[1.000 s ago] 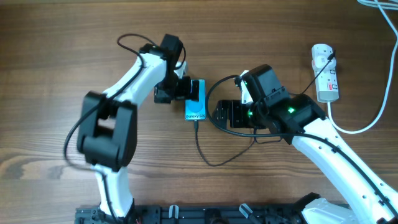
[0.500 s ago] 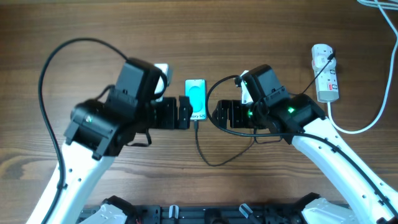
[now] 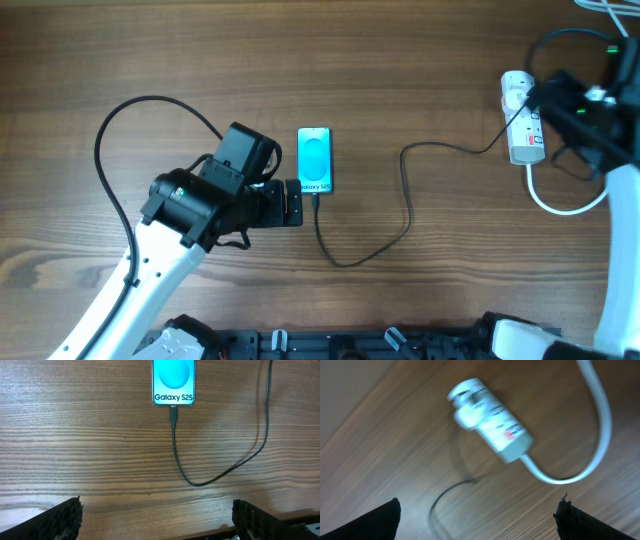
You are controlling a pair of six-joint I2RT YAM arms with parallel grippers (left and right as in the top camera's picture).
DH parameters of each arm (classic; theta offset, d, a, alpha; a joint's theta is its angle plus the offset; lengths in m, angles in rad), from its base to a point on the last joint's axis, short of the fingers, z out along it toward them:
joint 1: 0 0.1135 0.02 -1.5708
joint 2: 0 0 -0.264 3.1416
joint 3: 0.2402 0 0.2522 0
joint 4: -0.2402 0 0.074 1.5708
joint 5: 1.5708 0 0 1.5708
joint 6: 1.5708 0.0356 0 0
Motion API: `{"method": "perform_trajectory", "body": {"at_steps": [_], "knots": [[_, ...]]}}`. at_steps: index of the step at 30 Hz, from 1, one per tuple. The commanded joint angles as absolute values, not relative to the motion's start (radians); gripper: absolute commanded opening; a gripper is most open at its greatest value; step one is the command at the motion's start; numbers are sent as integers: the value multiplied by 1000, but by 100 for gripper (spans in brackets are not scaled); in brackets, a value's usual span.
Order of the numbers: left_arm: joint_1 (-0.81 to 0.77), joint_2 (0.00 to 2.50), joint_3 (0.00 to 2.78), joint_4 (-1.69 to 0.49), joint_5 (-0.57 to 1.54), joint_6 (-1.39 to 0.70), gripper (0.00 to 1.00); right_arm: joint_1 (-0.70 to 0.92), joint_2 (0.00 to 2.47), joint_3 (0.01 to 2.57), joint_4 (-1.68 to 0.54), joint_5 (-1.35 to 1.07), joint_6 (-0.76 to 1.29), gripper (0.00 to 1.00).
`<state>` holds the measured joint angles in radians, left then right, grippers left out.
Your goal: Plug charger to phone and switch on socket
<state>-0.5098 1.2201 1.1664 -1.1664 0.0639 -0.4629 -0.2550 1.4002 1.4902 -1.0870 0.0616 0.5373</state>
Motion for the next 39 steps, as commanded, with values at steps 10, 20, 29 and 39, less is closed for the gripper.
{"method": "perform_trajectory", "body": {"at_steps": [10,20,29,39], "knots": [[-514,1219,1158,-1164,46,-480,100,-427,1762,1478,-894,185,483,100],[-514,1219,1158,-1164,47,-480,100,-427,1868,1478,-722,187,285,98],[-514,1219,1158,-1164,47,-479,100,-431,2045,1478,-672,168,170,100],[-514,1219,1158,-1164,46,-480,100,-434,2104,1478,-582,43,104,100]]}}
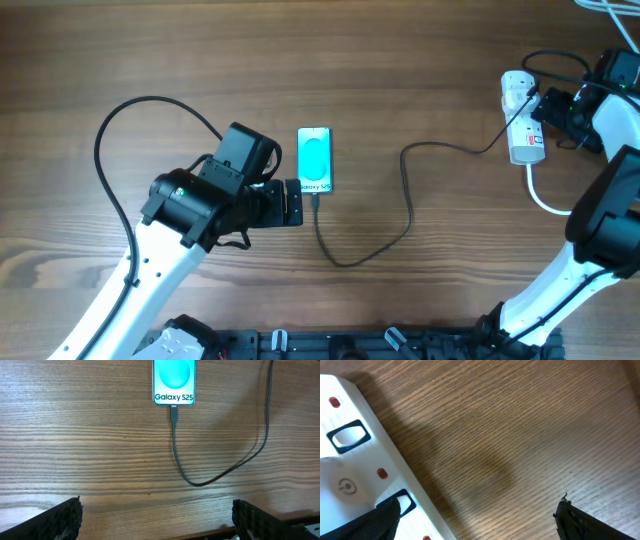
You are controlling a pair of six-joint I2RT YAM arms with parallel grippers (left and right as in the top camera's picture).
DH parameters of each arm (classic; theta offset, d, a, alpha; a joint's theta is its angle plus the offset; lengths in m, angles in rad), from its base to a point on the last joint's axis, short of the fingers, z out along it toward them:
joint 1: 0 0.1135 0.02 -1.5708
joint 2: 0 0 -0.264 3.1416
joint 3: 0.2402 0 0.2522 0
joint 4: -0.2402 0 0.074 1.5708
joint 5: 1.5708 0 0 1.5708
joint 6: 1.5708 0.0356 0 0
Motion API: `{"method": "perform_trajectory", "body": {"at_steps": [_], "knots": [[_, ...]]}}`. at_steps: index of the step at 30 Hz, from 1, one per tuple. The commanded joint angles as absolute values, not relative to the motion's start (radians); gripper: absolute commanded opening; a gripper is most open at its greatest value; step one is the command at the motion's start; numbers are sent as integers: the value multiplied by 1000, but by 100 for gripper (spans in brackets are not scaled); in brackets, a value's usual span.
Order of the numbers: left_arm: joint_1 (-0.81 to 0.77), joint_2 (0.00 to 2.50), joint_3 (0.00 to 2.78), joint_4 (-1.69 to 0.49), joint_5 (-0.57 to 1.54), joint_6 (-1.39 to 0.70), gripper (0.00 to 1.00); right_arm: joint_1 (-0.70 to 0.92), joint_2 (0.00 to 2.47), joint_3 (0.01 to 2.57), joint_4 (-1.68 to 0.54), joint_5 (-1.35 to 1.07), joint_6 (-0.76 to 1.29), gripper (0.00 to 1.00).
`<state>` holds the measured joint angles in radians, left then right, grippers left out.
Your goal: Plug charger to phone and switch on socket
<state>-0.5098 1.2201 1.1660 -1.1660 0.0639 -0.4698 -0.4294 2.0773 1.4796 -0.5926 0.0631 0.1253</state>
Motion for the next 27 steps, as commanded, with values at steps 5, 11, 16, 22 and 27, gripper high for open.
{"method": "perform_trajectory", "body": {"at_steps": [5,11,16,22,27], "knots": [[-514,1219,1158,-1164,47,-479,100,-434,2104,1478,-564,43,107,100],[-514,1219,1158,-1164,47,-479,100,-434,2104,1467,-562,-6,107,100],[-514,1219,1158,-1164,47,-480,100,-434,2104,1445,-553,-10,105,100],[-514,1219,1158,-1164,46,-479,100,-434,2106,1444,-556,-41,104,100],[-514,1219,1158,-1164,46,-480,100,-433,2106,1444,-571,-47,107,100]]}}
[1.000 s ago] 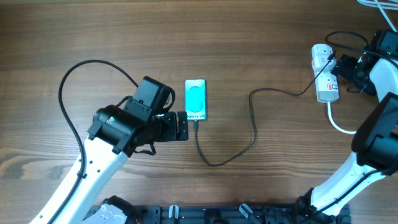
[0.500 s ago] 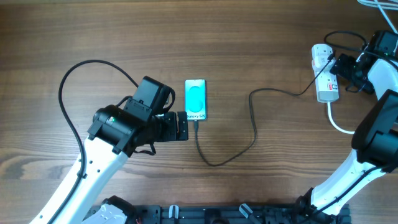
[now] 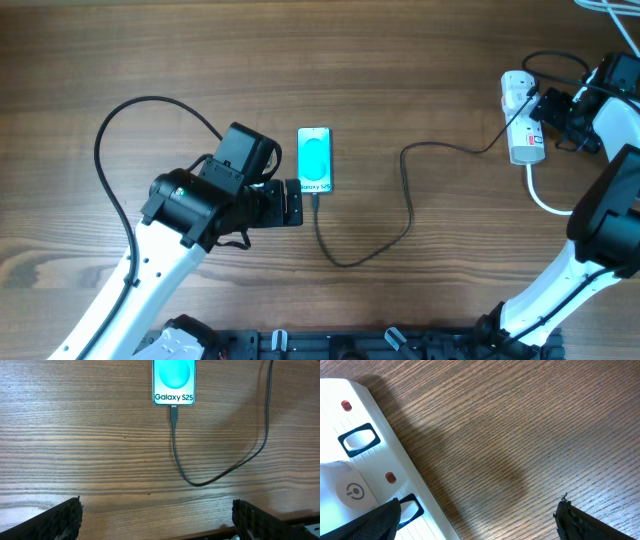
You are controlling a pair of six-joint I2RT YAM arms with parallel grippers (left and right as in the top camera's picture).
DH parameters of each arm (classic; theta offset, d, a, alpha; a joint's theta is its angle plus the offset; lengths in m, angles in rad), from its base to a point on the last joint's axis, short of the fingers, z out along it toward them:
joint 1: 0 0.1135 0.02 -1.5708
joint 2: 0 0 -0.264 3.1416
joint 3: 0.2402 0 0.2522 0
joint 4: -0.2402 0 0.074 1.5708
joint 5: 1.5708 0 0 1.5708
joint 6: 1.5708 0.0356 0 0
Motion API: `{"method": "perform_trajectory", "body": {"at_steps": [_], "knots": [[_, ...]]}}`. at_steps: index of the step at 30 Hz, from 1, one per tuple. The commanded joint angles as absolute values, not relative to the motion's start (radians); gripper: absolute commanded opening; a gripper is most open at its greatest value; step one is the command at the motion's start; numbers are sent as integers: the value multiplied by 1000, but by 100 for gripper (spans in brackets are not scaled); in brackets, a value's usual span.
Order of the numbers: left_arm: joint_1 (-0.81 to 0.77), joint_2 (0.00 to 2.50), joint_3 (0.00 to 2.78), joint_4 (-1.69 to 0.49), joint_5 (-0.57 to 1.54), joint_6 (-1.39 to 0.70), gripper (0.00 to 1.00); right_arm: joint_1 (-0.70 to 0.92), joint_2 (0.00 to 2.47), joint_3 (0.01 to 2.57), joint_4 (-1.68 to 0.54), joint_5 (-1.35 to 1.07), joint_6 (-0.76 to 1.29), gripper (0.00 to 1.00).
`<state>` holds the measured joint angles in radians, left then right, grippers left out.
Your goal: Plug charger to phone and switch on socket
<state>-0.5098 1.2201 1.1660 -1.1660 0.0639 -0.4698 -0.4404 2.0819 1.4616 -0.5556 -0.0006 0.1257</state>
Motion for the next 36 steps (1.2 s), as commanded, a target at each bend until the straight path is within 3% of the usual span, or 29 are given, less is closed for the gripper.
{"method": "perform_trajectory", "body": {"at_steps": [1,21,29,36], "knots": [[-514,1219,1158,-1164,46,-480,100,-433,2106,1439,-570,-48,107,100],[-514,1219,1158,-1164,47,-480,100,-433,2092,1404,-603,-158,117,99],[-514,1219,1158,-1164,46,-480,100,-438,1808,1404,-715,-159,140,100],[-514,1219,1158,-1164,47,-480,100,-435,1431,1386,-1009,-242,130,100]]}}
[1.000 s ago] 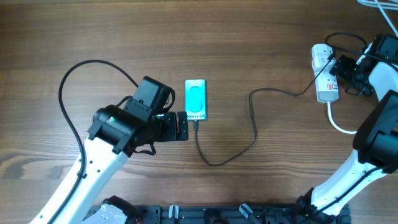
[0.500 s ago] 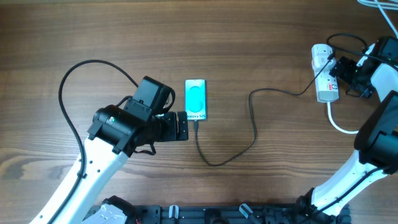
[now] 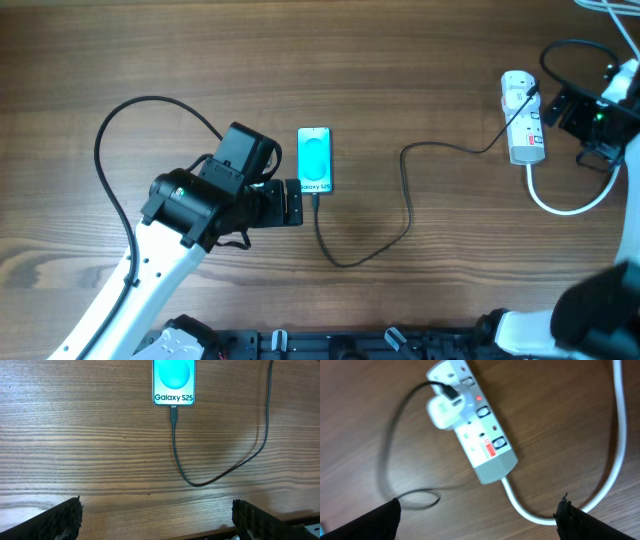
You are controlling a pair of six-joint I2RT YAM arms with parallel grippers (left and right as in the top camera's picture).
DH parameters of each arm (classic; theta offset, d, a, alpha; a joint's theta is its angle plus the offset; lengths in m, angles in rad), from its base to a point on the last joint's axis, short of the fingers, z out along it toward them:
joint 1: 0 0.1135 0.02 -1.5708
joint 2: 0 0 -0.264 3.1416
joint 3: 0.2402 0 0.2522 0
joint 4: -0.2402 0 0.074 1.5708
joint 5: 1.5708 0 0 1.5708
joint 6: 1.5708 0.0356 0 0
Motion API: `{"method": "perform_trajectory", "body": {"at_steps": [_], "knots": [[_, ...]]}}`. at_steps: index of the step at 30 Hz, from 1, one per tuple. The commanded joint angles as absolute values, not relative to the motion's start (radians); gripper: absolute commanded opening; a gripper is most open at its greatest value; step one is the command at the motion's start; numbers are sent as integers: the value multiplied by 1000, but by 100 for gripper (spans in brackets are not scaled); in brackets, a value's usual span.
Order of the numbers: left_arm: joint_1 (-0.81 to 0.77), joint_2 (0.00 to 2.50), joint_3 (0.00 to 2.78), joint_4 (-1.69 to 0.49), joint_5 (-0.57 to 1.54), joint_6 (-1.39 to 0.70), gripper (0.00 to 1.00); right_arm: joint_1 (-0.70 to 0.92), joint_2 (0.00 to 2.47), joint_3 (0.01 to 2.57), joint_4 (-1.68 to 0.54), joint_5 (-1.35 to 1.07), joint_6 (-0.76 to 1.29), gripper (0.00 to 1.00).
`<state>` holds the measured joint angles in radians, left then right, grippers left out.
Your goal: Plug charger to phone and switch on socket
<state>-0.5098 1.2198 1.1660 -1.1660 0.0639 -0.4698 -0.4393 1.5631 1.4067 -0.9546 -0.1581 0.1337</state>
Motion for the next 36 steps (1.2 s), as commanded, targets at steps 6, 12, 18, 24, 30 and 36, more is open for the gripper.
{"method": "perform_trajectory", "body": {"at_steps": [6,12,18,24,30,36], "knots": [[-514,1219,1158,-1164,47,-480,100,-435,942,1226,-1106,-310,184,100],[-514,1219,1158,-1164,47,-480,100,-435,719,1222,-1173,-309,495,100],[-514,1219,1158,-1164,46,-479,100,-435,723,1222,-1172,-309,613,100],[-514,1219,1158,-1164,47,-479,100,-435,723,1222,-1172,-309,613,100],[-514,1219,1158,-1164,46,-480,100,-399,726,1222,-1173,-135,605,100],[-514,1219,1158,-1164,47,-480,100,-1,670,1153,-1011,50,455,100]]}}
